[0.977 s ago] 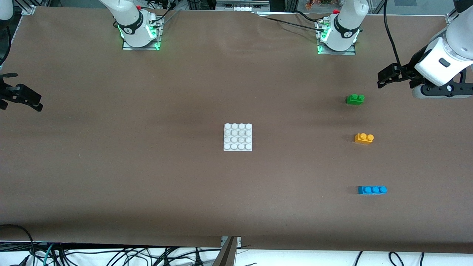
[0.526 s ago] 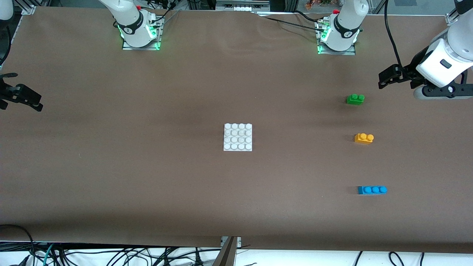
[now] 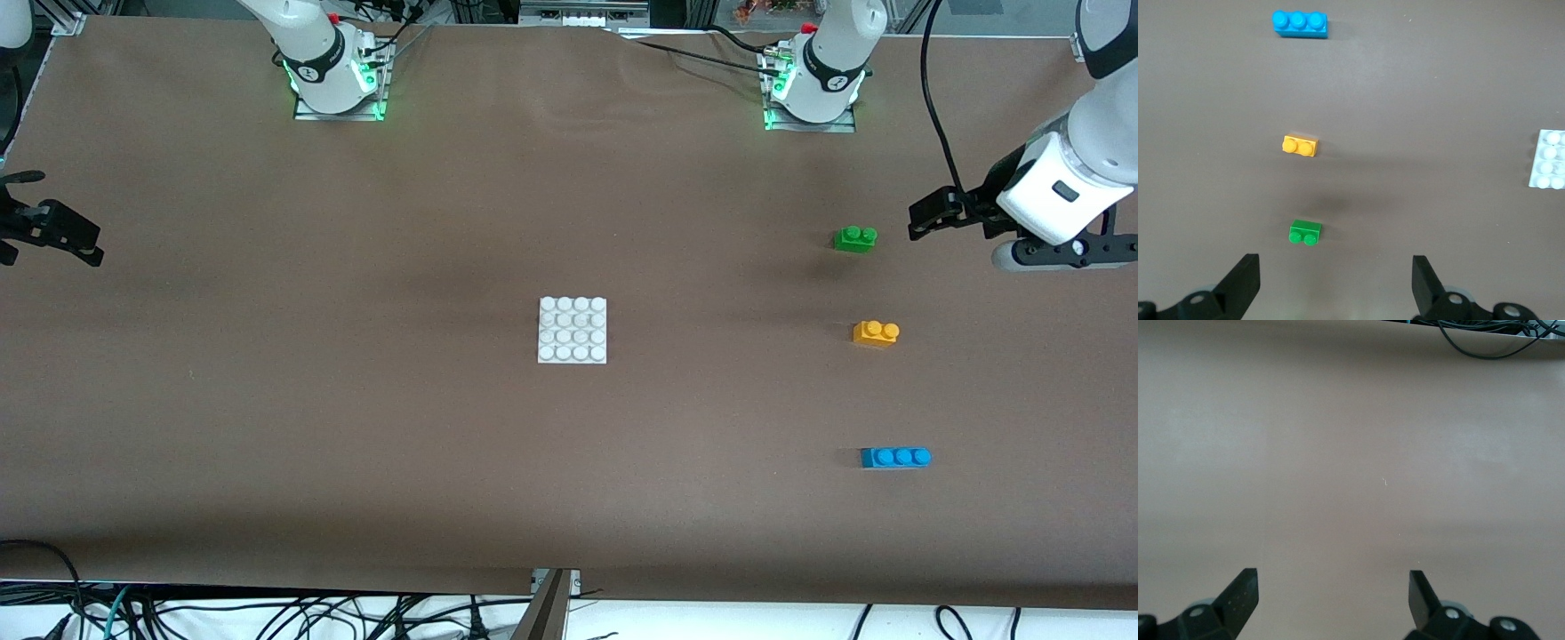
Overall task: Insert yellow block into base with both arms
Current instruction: 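Move the left gripper down over the yellow brick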
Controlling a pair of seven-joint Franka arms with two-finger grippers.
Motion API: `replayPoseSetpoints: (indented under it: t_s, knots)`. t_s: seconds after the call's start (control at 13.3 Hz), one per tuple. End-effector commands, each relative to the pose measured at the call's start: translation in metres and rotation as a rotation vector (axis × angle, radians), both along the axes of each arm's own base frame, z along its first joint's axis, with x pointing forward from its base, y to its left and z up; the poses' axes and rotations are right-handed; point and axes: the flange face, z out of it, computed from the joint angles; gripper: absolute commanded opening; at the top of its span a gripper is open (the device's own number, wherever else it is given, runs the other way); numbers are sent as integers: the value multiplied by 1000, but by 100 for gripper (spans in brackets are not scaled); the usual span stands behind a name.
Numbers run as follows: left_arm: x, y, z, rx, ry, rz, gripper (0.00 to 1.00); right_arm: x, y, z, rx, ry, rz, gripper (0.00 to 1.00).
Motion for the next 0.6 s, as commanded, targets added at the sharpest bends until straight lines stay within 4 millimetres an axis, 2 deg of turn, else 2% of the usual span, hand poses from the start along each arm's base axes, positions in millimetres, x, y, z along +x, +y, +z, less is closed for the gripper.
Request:
replayPoseSetpoints:
  t_s: [0.0, 0.23, 0.45, 0.53]
  knots:
    - [8, 3, -7, 4, 11, 3, 100, -4, 0, 3, 17, 3, 18, 100]
    - [12, 7, -17, 52, 25, -27, 100, -4, 0, 3, 17, 3, 16, 100]
    - [23, 5, -51, 57, 84, -25, 100, -4, 0, 3, 17, 3, 16, 100]
    - [30, 6, -68, 71, 106, -36, 100, -4, 0, 3, 17, 3, 15, 100]
